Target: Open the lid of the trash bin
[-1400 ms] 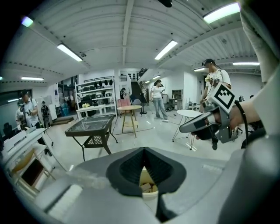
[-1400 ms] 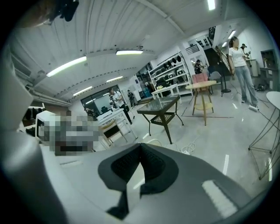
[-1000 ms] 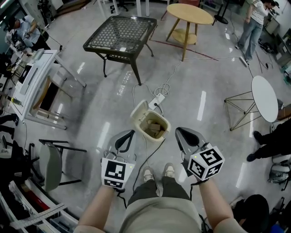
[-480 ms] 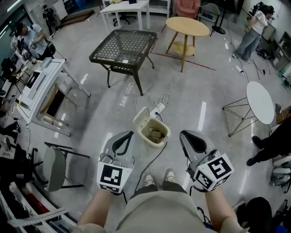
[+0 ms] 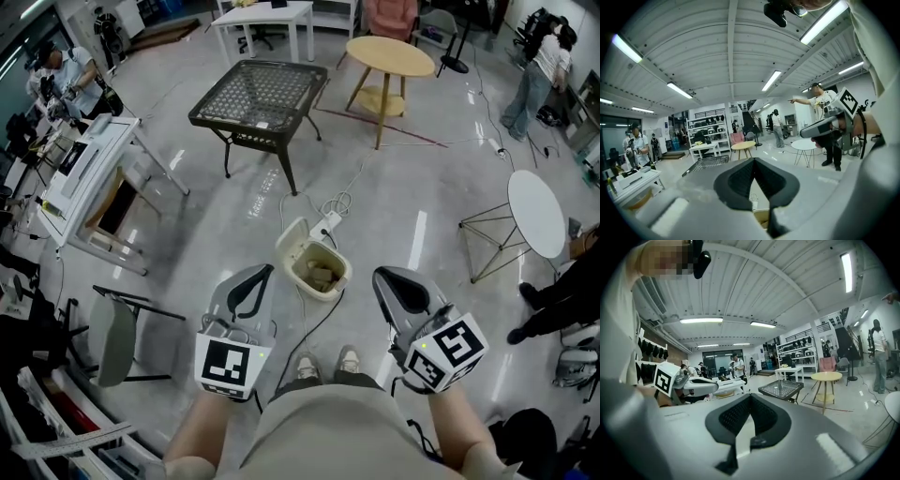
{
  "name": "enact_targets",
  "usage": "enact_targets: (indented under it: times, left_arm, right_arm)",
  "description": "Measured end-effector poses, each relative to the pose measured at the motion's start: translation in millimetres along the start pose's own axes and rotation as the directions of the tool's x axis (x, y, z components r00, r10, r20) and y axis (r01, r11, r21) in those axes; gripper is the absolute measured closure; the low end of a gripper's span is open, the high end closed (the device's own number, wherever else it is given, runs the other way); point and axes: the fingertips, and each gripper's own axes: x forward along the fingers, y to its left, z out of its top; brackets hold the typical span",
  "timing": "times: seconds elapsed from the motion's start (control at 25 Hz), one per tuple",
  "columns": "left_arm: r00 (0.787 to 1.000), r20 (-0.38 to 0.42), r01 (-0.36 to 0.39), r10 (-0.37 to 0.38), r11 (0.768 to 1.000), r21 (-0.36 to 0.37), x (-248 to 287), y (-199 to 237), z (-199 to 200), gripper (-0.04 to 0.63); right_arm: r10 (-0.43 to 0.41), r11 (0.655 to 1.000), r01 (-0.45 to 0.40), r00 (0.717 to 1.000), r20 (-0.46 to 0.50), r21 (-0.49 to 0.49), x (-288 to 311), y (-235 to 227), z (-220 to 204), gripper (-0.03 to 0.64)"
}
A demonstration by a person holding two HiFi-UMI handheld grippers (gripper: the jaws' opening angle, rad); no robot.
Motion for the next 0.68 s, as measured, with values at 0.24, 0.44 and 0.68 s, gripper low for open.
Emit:
enact_targets:
  times: [0.24, 0.44, 0.68]
  left_arm:
    - [1.000, 0.001, 0.000, 0.000, 0.999, 0.033, 3, 3, -2, 0.594]
    - [1.000, -0.004, -0.006, 0.006, 1.000, -0.007, 7, -2, 0, 0.594]
    - [1.000, 0.002, 0.011, -0.011, 0.999, 0.052, 14, -4, 4, 0.594]
  right_arm:
    - [-0.004, 1.000, 0.004, 1.000, -0.007, -0.003, 1, -5, 0, 0.614]
    - [-0.014, 1.000, 0.014, 1.000, -0.003, -0.005, 1, -13, 2, 0.614]
    - [-0.031, 1.000, 0.031, 0.999, 0.008, -0.001, -1, -23, 6, 0.614]
